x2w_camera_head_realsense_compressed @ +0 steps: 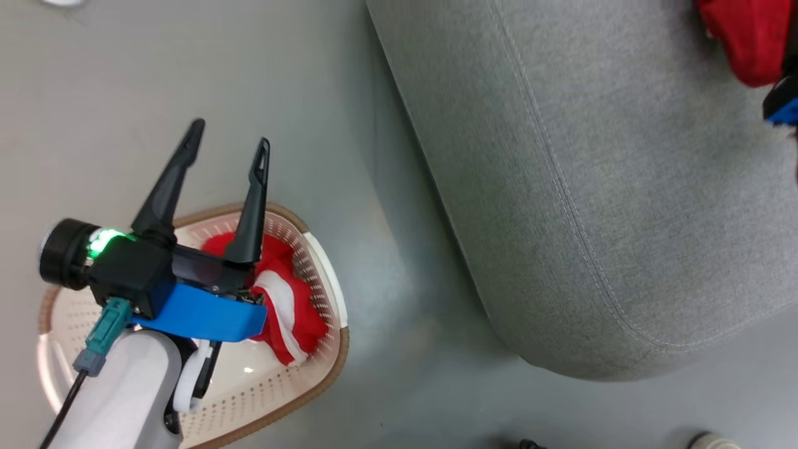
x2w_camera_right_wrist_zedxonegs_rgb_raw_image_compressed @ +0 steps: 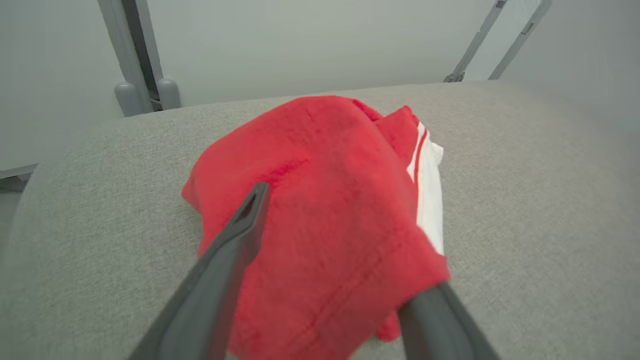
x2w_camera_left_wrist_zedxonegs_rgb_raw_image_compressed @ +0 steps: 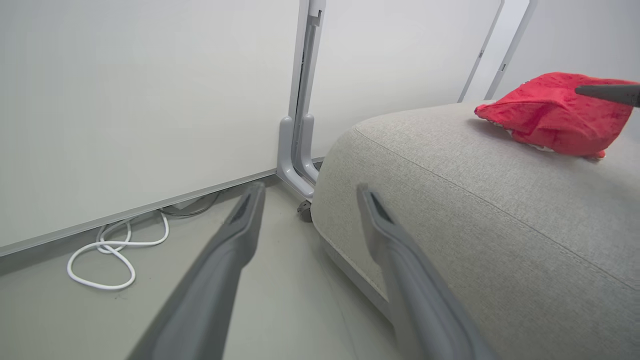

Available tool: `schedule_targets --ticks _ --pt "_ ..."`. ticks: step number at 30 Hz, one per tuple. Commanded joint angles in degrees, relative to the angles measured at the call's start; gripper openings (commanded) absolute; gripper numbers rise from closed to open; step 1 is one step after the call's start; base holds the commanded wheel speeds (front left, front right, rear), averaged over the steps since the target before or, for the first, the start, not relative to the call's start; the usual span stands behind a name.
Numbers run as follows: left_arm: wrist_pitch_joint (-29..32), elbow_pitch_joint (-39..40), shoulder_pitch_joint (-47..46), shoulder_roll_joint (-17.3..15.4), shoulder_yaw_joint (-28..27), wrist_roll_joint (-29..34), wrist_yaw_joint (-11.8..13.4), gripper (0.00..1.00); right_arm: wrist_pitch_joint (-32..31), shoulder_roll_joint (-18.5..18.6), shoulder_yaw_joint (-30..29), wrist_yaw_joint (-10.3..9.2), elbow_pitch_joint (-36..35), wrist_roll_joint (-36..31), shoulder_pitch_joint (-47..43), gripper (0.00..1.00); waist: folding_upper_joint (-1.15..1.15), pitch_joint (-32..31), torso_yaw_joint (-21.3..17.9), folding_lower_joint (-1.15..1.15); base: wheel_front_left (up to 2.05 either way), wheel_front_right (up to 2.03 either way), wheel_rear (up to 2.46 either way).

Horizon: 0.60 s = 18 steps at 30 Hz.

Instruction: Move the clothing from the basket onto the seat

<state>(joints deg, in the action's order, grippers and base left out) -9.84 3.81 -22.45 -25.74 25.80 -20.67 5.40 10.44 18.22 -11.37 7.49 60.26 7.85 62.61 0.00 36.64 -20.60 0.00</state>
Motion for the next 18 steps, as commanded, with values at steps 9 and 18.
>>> schedule_targets --ticks 9,18 --pt "-4.6 -7.9 4.6 5.1 -1.0 -3.8 0.1 1.00 2.8 -0.7 4.6 0.00 1.0 -2.9 -9.1 1.00 0.00 -13.5 2.0 0.00 0.00 0.00 0.00" --pt "-5.4 -13.4 12.5 10.7 -6.4 -4.9 -0.5 1.00 4.6 -3.2 8.5 0.01 -12.4 -1.2 -26.6 1.00 0.00 -25.6 7.2 0.00 0.00 0.00 0.00"
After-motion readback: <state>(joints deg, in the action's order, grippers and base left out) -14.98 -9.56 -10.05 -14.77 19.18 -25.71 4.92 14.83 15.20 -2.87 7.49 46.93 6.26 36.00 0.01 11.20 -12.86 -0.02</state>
